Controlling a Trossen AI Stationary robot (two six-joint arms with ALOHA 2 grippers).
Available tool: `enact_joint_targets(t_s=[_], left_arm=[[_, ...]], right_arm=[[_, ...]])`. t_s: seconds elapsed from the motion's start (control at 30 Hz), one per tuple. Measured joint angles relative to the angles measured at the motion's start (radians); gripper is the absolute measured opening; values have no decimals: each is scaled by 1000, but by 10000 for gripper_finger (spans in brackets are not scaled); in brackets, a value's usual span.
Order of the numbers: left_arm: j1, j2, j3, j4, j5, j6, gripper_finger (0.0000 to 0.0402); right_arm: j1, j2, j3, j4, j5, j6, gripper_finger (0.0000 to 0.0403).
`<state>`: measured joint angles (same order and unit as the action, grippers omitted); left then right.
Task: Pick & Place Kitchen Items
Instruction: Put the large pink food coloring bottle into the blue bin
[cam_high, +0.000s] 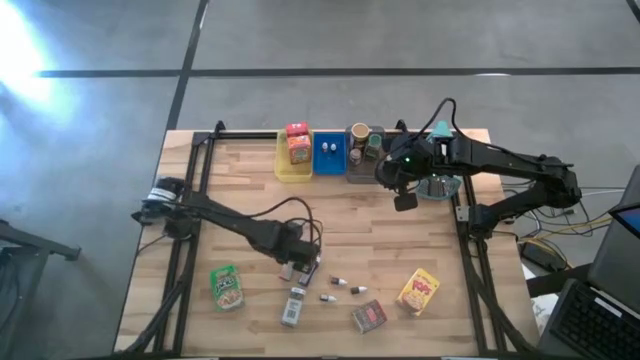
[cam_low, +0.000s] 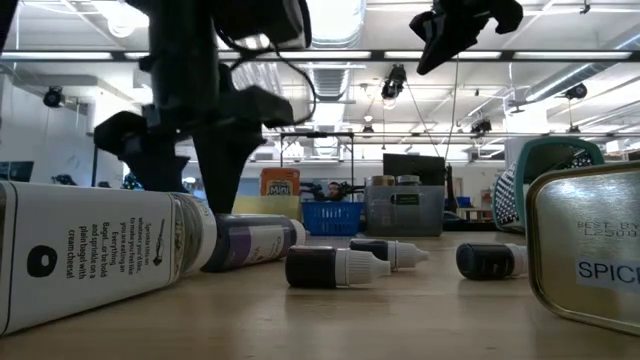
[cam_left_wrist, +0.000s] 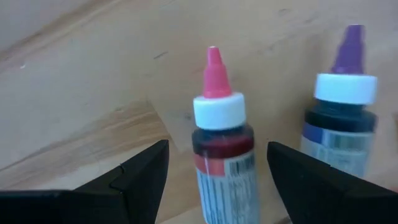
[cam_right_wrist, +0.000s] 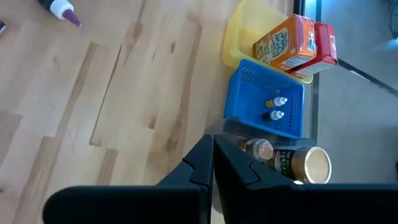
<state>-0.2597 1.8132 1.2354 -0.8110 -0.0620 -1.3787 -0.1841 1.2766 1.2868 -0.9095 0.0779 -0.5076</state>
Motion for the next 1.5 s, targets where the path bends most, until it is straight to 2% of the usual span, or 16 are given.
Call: enact_joint_targets(t_s=[0.3,0.53,0.73,0.87,1.2,1.3,1.5], left_arm=[[69,10,0,4,74,52,275],[77,51,0,13,130,63,275],[78,72,2,35,133,73,274],[78,73,2,34,133,83,253],[78,73,1,28,133,99,162],[78,73,1,33,132,127,155],[79,71,1,36,98,229,166]], right_arm=[[0,0,-1,0,0,-1,8],[0,0,-11,4,0,-20,8],[0,0,-36,4,0,-26,8],[0,0,-52,4,0,-28,8],[0,0,-60,8,0,-27,8],[0,0,-60,8,0,-26,8],[0,0,-60,7,0,-19,8]])
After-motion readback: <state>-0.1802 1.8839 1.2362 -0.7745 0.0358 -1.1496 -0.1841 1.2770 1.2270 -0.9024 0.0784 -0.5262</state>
